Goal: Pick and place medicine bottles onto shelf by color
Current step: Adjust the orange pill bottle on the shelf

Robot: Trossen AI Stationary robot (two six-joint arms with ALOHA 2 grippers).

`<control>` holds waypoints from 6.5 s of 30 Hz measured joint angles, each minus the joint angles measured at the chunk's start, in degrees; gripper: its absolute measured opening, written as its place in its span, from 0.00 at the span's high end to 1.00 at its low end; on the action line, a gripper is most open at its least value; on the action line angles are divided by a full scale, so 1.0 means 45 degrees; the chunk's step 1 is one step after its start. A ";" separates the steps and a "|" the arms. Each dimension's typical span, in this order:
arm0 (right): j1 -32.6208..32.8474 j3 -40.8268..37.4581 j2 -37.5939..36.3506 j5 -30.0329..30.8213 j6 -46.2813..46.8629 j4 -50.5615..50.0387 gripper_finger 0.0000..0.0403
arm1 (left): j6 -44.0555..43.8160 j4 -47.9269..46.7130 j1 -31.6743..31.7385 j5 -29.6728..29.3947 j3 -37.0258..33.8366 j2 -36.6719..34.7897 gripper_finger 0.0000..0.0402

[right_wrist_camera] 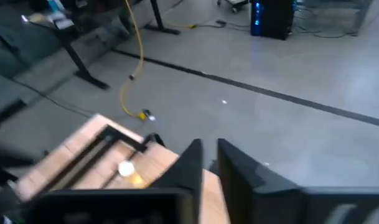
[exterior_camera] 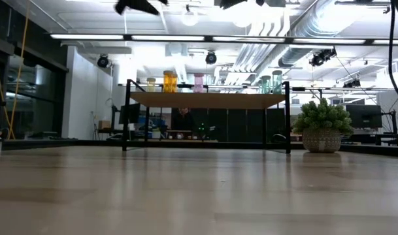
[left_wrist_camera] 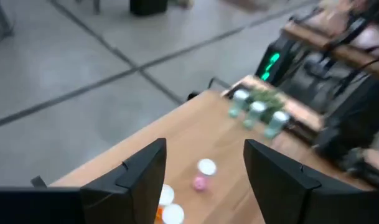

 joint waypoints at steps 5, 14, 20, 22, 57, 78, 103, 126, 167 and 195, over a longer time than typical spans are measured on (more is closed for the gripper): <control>0.0419 -0.0023 -0.0481 0.0587 -0.0088 -0.1030 0.95 | -0.0175 -0.0754 0.0737 0.0159 0.1956 0.3092 0.56; 0.0582 -0.0028 -0.0378 0.0565 -0.0051 -0.1998 0.96 | -0.1396 -0.2091 0.1804 0.1154 0.2626 0.5932 0.53; 0.0654 -0.0161 -0.0364 0.0329 -0.0139 -0.2102 1.00 | -0.1414 -0.2170 0.2155 0.1357 0.2635 0.6124 0.42; 0.0654 -0.0180 -0.0367 0.0132 -0.0143 -0.2125 1.00 | -0.1221 -0.2153 0.2312 0.1198 0.2636 0.6123 0.39; 0.1572 -0.0224 -0.0364 0.0126 0.0804 -0.2365 1.00 | 0.0130 -0.6768 0.4169 0.3391 0.7221 1.0184 0.33; 0.1569 -0.0224 -0.0364 0.0136 0.0765 -0.2374 1.00 | -0.0620 -0.7615 0.4178 0.4024 0.7221 1.0179 0.33; 0.1567 -0.0219 -0.0364 0.0136 0.0760 -0.2377 1.00 | -0.0744 -0.7662 0.4163 0.4544 0.7221 1.0232 0.33; 0.1567 -0.0219 -0.0364 0.0133 0.0760 -0.2377 1.00 | -0.0760 -0.7538 0.4163 0.4442 0.7221 1.0237 0.49; 0.1562 -0.0214 -0.0364 0.0369 0.0517 -0.2377 1.00 | -0.0755 -0.6554 0.4188 0.4478 0.7221 1.0239 0.78; 0.1562 -0.0214 -0.0364 0.0486 0.0518 -0.2372 1.00 | -0.0244 -0.6072 0.4328 0.4685 0.7221 1.0160 0.51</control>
